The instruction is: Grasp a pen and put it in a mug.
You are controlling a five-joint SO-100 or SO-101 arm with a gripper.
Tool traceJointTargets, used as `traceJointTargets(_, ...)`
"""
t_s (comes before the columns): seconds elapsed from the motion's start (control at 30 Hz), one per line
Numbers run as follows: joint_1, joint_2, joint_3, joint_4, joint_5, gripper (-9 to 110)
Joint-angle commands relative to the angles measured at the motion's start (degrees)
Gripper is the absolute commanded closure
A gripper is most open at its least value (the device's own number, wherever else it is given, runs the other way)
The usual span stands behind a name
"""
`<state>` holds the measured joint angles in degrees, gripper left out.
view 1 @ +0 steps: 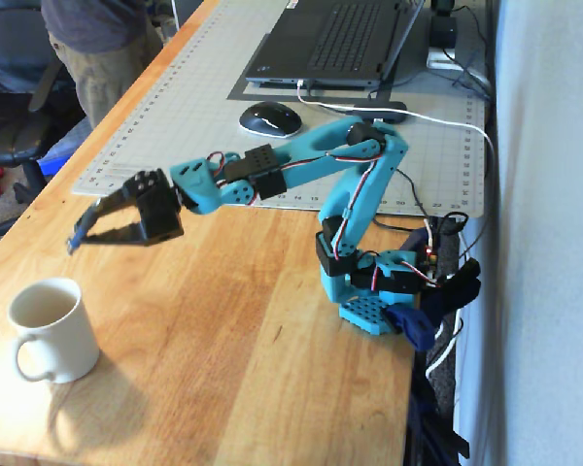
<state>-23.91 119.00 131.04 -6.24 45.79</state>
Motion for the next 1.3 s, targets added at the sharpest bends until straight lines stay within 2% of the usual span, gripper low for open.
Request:
traceJointTargets(0.0, -1.2, -1.3, -1.6, -2.7, 0.8, 98)
traceJointTargets(0.2, -1.1, -5.4, -4.8, -2.7, 1.5, 98)
traceJointTargets(0.5, -1.1, -9.5, -12.1, -2.7, 14.7, 98)
traceJointTargets(1.27, 3.3, -21.4, -17.8, -4.5, 25.8, 98)
